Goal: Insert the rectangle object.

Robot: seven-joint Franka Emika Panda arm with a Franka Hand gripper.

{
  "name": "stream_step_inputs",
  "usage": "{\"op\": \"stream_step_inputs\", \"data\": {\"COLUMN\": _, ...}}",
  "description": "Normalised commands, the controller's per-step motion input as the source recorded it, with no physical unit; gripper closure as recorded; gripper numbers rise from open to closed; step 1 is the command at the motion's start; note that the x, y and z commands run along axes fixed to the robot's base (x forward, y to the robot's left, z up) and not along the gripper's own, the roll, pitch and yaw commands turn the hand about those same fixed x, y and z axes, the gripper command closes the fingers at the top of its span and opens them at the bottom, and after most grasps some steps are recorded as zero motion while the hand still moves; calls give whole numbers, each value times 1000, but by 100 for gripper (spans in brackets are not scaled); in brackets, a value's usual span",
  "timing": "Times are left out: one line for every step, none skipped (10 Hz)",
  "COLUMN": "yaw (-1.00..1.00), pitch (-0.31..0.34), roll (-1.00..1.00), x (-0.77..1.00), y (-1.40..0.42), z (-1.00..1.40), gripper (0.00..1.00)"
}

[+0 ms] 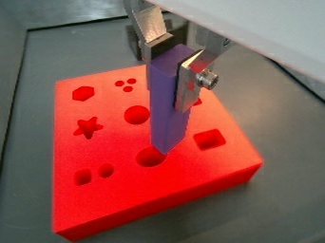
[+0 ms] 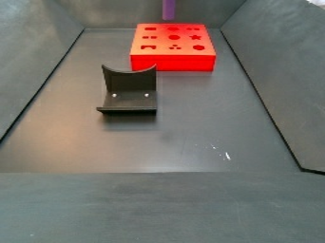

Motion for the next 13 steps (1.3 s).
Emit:
{"op": "stream_step_inputs", "data": {"yaw": -589, "pitch": 340, "roll": 0, "x": 34, "y": -200, "z": 0, "gripper": 100}}
{"op": "stream_step_inputs", "data": {"yaw": -560, "pitch": 216, "roll": -111, "x": 291, "y": -166, "z": 0, "gripper": 100}}
{"op": "stream_step_inputs", "data": {"yaw": -569, "pitch": 51, "roll": -89, "x": 503, "y": -26, "z": -66, "gripper": 100}}
{"op": "stream_step_inputs", "data": {"yaw": -569, "pitch": 0, "roll": -90, "x": 589, "y": 0, "z": -166, "gripper": 100}}
{"op": "stream_step_inputs", "data": {"yaw": -586, "pitch": 0, "roll": -26, "x": 606, "y": 63, "z": -274, "gripper": 100}}
{"op": "stream_step_inputs", "data": {"yaw": -649, "pitch": 31, "roll": 0, "x": 489, "y": 163, "z": -274, "gripper": 100}}
{"op": "stream_step_inputs", "data": {"yaw": -677, "pitch": 43, "roll": -34, "x": 446, "y": 146, "z": -183, "gripper": 100}}
{"op": "stream_step_inputs", "data": {"yaw": -594, "pitch": 51, "roll": -99, "x": 526, "y": 100, "z": 0, "gripper": 100}}
{"op": "stream_step_inputs", "data": {"yaw": -474, "pitch": 103, "roll": -100, "x": 566, "y": 0, "z": 66, "gripper": 100}}
{"op": "stream_step_inputs", "data": {"yaw": -520, "pitch": 96, "roll": -96, "x": 511, "y": 0, "z": 57, "gripper": 100}}
{"op": "stream_step_inputs", "data": {"yaw": -357, "pitch": 61, "roll": -39, "x": 309, "y": 0, "z": 0, "gripper": 100}}
{"op": "stream_step_inputs", "data": {"yaw": -220, "pitch": 0, "roll": -1, "x": 111, "y": 0, "z": -86, "gripper": 100}}
{"op": "stream_step_inputs", "data": {"yaw": -291, "pitch": 0, "roll": 0, "x": 117, "y": 0, "z": -200, "gripper": 100}}
